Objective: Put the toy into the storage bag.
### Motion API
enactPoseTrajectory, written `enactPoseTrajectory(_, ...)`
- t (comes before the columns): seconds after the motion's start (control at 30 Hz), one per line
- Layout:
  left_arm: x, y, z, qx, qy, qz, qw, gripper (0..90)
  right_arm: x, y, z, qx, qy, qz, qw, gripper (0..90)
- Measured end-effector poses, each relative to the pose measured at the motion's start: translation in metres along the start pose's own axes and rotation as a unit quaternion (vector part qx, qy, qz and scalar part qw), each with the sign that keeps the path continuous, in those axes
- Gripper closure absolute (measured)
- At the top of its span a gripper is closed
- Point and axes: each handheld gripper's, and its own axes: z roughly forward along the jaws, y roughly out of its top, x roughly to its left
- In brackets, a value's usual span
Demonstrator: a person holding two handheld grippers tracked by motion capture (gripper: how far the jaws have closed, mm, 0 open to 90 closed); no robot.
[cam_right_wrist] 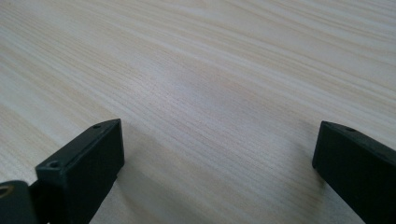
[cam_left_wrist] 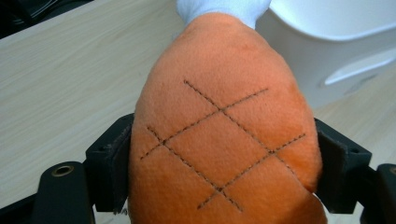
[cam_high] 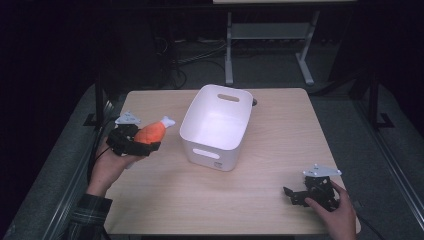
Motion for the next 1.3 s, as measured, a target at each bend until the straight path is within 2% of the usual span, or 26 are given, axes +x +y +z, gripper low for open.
enactPoseTrajectory(0.37, 0.000, 0.024, 0.002, -0.006, 0.002, -0.008, 0.9999, 20.4, 0.000, 0.000, 0.000, -0.001, 0.000, -0.001, 1.0000, 1.5)
enactPoseTrajectory(0.97, -0.003, 0.068, 0.001, -0.015, 0.011, 0.000, 0.9998, 20.4, 0.000, 0.000, 0.000, -0.001, 0.000, 0.000, 1.0000, 1.5)
enactPoseTrajectory(1.13, -0.004, 0.084, 0.007, -0.013, 0.006, -0.002, 0.9999, 20.4, 0.000, 0.000, 0.000, -0.001, 0.000, 0.000, 1.0000, 1.5)
enactPoseTrajectory(1.3, -0.007, 0.093, 0.013, -0.011, 0.001, -0.003, 0.9999, 20.4, 0.000, 0.000, 0.000, -0.001, 0.000, 0.000, 1.0000, 1.5)
